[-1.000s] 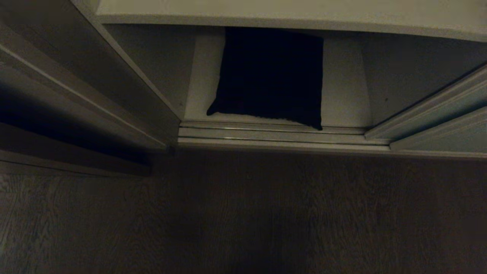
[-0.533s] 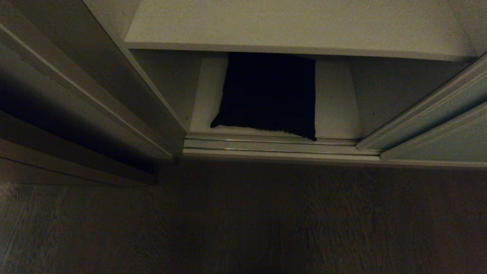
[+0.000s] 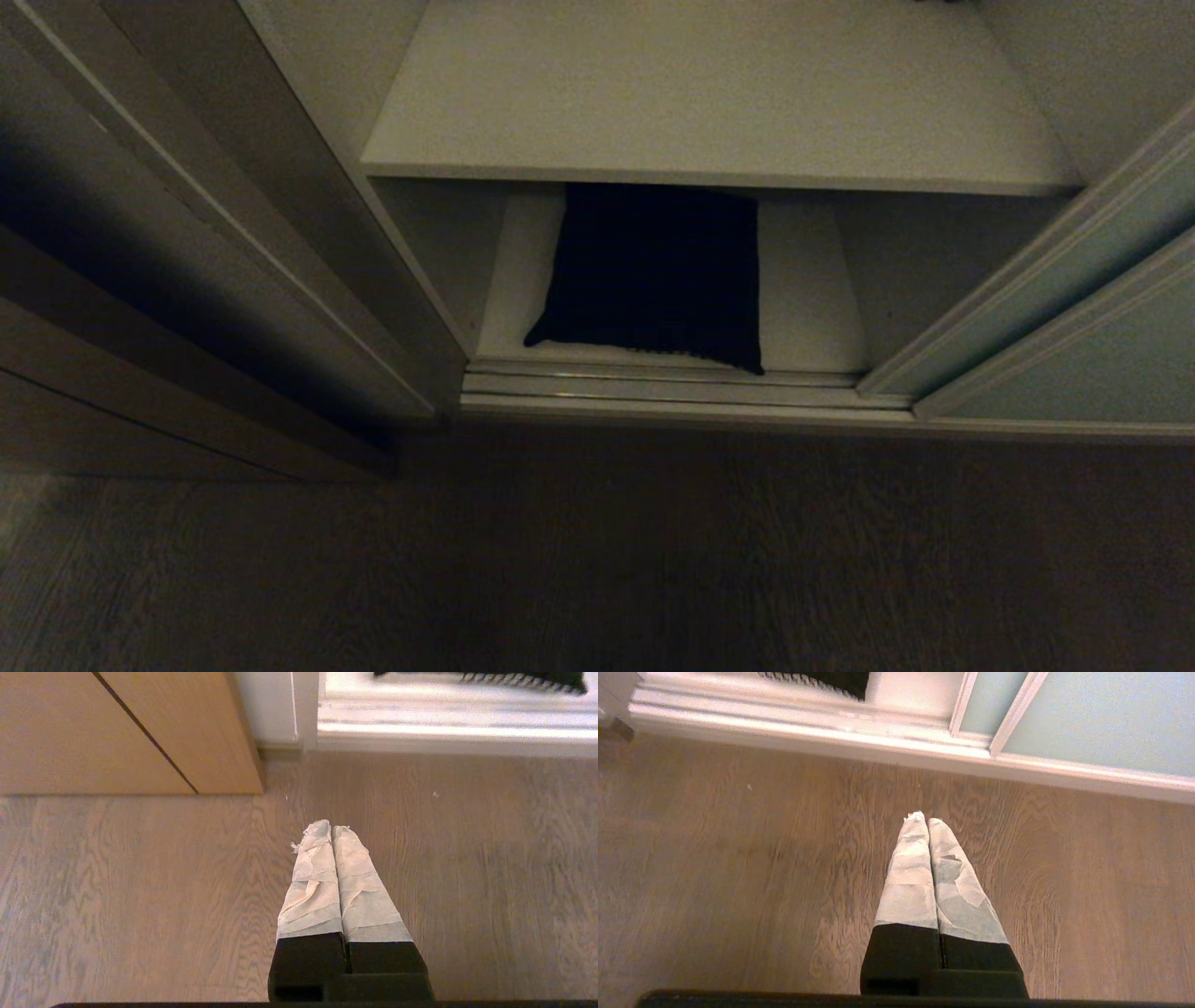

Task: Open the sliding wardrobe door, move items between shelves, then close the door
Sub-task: Close the door

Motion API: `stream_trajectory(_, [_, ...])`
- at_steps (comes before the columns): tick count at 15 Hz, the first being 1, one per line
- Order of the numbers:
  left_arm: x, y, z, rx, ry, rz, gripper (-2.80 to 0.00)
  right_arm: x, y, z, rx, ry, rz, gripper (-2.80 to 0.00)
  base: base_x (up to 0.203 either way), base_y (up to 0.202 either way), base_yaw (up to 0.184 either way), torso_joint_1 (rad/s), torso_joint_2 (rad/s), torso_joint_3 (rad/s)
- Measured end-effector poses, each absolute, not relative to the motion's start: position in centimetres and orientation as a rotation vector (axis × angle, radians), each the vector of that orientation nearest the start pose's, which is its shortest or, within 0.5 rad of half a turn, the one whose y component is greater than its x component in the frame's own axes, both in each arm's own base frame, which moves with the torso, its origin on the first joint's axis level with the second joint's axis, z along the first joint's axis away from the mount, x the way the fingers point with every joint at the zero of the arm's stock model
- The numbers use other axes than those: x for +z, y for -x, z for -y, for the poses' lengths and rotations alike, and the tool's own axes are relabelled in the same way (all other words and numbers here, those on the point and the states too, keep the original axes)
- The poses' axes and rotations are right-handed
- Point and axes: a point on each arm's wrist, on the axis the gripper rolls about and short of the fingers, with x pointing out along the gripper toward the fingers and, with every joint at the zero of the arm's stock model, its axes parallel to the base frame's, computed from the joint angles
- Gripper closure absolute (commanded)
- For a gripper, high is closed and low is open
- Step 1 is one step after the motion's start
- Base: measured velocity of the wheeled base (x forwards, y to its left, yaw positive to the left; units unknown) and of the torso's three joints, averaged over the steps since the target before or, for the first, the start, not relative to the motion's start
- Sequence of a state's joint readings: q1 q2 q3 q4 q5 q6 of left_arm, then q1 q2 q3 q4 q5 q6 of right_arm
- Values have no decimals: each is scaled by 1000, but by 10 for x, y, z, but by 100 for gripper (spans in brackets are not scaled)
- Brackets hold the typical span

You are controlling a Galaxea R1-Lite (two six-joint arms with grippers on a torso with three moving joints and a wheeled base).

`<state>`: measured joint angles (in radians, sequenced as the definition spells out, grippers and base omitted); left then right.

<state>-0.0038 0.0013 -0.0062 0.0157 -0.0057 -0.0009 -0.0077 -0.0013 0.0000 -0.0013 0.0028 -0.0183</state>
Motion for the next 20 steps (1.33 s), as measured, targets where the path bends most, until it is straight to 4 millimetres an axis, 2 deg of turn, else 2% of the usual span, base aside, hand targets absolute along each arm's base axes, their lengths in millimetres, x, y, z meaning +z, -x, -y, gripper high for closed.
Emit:
stream_trajectory(11, [76,23,0,-10,1,-9,0,76,23,0,-5,18,2,0,0,0,0,-1,4,201])
stream_trajectory(20, [76,23,0,-10,-1,-2,0,76,23,0,-5,18,2,0,0,0,0,1,0,4])
